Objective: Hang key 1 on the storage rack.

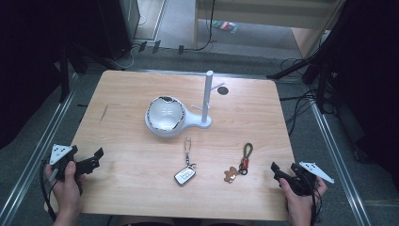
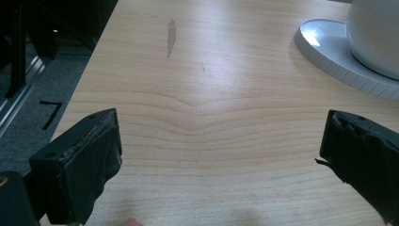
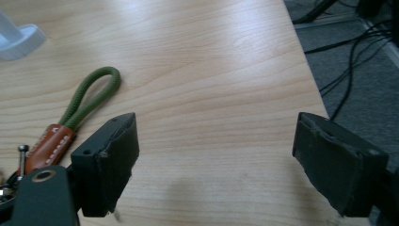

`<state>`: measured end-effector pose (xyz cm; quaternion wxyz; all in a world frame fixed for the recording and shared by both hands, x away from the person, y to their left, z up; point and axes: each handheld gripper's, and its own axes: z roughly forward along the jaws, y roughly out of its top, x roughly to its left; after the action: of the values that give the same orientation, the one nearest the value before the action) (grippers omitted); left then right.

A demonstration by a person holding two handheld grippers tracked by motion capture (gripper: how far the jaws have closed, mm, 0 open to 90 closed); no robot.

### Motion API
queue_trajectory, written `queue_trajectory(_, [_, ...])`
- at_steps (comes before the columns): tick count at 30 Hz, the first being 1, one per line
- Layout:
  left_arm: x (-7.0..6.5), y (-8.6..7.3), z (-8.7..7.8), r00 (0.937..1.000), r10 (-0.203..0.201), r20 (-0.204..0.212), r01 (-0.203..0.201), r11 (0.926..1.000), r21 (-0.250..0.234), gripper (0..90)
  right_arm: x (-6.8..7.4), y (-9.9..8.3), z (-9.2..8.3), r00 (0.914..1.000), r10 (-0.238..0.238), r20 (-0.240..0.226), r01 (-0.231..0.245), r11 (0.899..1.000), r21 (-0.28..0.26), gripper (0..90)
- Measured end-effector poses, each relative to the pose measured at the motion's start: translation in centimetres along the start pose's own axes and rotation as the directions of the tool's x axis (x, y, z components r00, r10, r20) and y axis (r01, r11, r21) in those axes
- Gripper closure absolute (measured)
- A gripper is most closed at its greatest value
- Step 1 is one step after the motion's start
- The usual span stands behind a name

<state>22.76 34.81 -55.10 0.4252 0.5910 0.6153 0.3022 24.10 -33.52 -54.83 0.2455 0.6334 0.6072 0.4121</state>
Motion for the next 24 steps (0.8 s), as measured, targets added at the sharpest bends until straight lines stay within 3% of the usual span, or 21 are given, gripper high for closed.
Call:
queue_trajectory(5, [0.1, 0.0, 0.0, 1.0, -0.006, 0.002, 0.006, 1.0, -0.007, 0.0, 0.1, 0.0, 0.1, 0.9989, 0.006, 0.046, -0.006, 1.0, 0.009, 16.7])
queue_trajectory(13, [0.2, -0.1, -0.2, 0.9999, -0.012, 0.005, 0.012, 0.9998, -0.015, 0.0, 1.0, 0.7, -0.2, 0.9989, -0.029, 0.036, 0.028, 0.999, 0.038, 18.7])
queue_trajectory(14, [0.1, 0.0, -0.1, 1.0, -0.005, 0.003, 0.005, 1.0, -0.006, 0.0, 1.8, 0.9, -0.1, 0.9932, -0.086, 0.078, 0.081, 0.994, 0.069, 19.2])
queue_trajectory(15, [0.0, 0.0, -0.1, 1.0, -0.001, -0.001, 0.001, 1.0, -0.009, 0.0, 2.2, 1.0, -0.2, 0.9899, -0.115, 0.084, 0.109, 0.991, 0.074, 19.3])
queue_trajectory(20, [0.2, -0.1, -0.1, 0.9999, -0.012, 0.001, 0.012, 0.9998, -0.017, 0.0, 3.4, 1.9, -0.1, 0.9844, -0.158, 0.078, 0.148, 0.981, 0.123, 20.5])
queue_trajectory(23, [0.3, -0.1, -0.2, 0.9997, -0.021, 0.007, 0.021, 0.9995, -0.022, 0.0, 4.5, 2.6, -0.1, 0.9699, -0.227, 0.088, 0.21, 0.962, 0.175, 25.2])
queue_trajectory(24, [0.3, -0.1, -0.2, 0.9997, -0.022, 0.008, 0.022, 0.9996, -0.02, 0.0, 4.9, 2.8, -0.1, 0.9703, -0.232, 0.07, 0.215, 0.958, 0.192, 25.2])
